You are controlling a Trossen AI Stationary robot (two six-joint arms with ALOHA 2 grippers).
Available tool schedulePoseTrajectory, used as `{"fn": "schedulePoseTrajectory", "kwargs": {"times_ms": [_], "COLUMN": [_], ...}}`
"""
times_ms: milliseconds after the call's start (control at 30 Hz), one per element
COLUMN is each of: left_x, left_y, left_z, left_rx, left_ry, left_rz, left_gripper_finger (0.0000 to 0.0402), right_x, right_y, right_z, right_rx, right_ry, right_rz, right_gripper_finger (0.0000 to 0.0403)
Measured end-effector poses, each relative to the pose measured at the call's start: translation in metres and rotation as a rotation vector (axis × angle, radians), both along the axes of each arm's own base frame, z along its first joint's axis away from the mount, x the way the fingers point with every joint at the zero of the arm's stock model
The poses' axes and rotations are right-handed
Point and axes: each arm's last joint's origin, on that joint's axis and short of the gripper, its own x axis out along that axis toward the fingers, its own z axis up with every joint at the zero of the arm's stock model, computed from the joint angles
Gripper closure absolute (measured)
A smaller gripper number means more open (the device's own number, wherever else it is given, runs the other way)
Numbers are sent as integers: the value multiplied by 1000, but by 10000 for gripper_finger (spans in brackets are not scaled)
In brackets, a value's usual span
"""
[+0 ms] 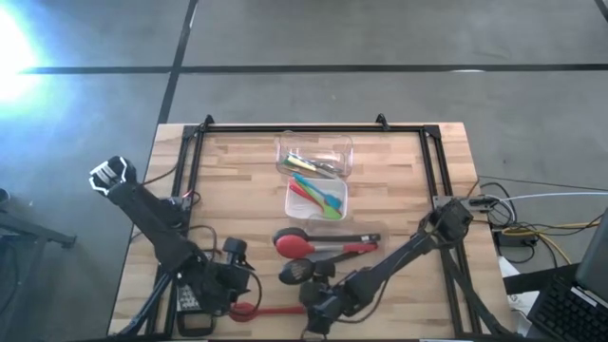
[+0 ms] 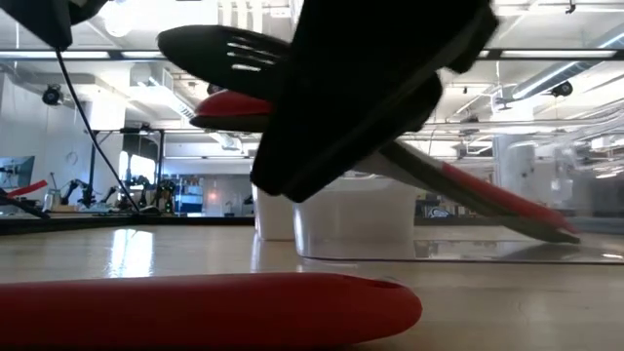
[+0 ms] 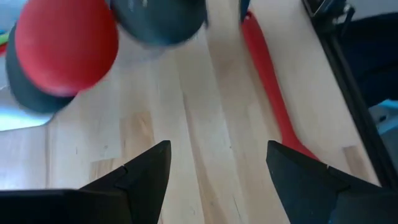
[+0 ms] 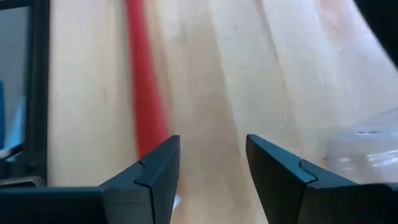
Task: Pick & Place Kitchen Items
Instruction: Put the red slotted spoon into the bottom transparent bin
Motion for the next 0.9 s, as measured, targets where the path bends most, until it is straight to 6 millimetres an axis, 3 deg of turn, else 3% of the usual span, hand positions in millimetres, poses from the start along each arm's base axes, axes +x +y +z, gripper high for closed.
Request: {"fn": "schedulePoseTrajectory", "kwargs": {"times_ms": [200, 433, 633, 767, 900], "left_x": [-5, -7, -7, -7, -6], "left_y": [5, 7, 8, 8, 8], "left_z": [10, 14, 14, 14, 14], "left_rx": [-26, -12, -16, -15, -10], "left_ry": [-30, -52, -50, -50, -55], "left_rz": [-3, -6, 1, 1, 5], "left_gripper_finger": [136, 136, 136, 136, 136], "right_x": [-3, -27, -60, -86, -90], "right_y": [-1, 19, 37, 46, 51], "right_z": [15, 62, 54, 49, 42], "right_rx": [52, 138, 108, 0, 18], "right_ry": [1, -78, 45, 63, 40], "right_rz": [35, 74, 1, -100, -117], "right_gripper_finger": [235, 258, 270, 279, 288]}}
